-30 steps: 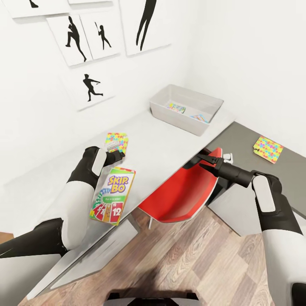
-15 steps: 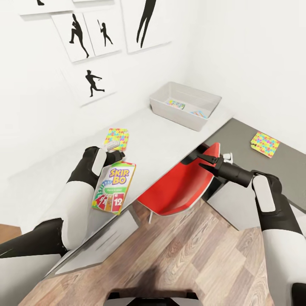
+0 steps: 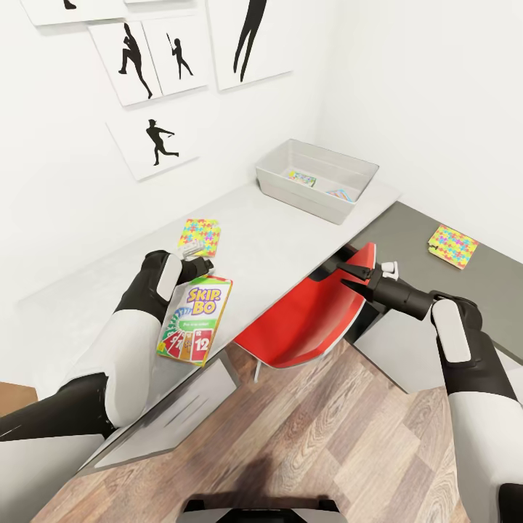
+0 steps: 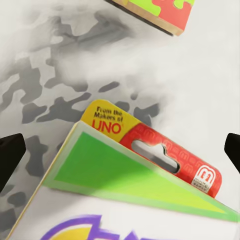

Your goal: Put all the toys in the child's room - the three board games (two on the bed and one on the table), the two jigsaw puzzles on the table, and the tennis ball on the table - inside the toy box on the table in the child's room.

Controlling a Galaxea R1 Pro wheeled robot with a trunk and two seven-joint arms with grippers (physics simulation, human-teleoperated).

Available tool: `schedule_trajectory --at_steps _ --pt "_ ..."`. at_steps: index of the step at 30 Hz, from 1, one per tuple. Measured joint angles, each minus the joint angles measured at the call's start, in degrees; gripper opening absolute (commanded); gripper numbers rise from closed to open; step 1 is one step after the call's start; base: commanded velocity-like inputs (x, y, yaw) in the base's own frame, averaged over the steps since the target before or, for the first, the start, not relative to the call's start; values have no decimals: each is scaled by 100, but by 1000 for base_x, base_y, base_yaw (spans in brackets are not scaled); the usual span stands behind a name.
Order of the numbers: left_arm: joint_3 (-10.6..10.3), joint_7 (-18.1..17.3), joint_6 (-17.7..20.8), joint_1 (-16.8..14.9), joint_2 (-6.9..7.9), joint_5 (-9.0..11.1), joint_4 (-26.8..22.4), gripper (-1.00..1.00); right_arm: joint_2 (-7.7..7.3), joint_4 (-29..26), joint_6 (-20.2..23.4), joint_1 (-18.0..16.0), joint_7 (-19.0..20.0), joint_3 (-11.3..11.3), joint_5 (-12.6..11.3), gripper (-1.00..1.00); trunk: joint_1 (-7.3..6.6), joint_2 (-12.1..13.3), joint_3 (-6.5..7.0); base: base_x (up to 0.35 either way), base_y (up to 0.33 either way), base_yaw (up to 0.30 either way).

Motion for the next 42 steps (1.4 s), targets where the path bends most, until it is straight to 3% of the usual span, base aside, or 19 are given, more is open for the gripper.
schedule_trajectory --at_steps 16,42 --pt "0 0 -3 0 -1 -2 9 100 0 7 0 0 0 2 1 100 0 0 -4 0 0 0" --pt "-2 0 -4 1 -4 -1 9 100 0 1 0 0 0 3 0 100 0 0 -180 0 0 0"
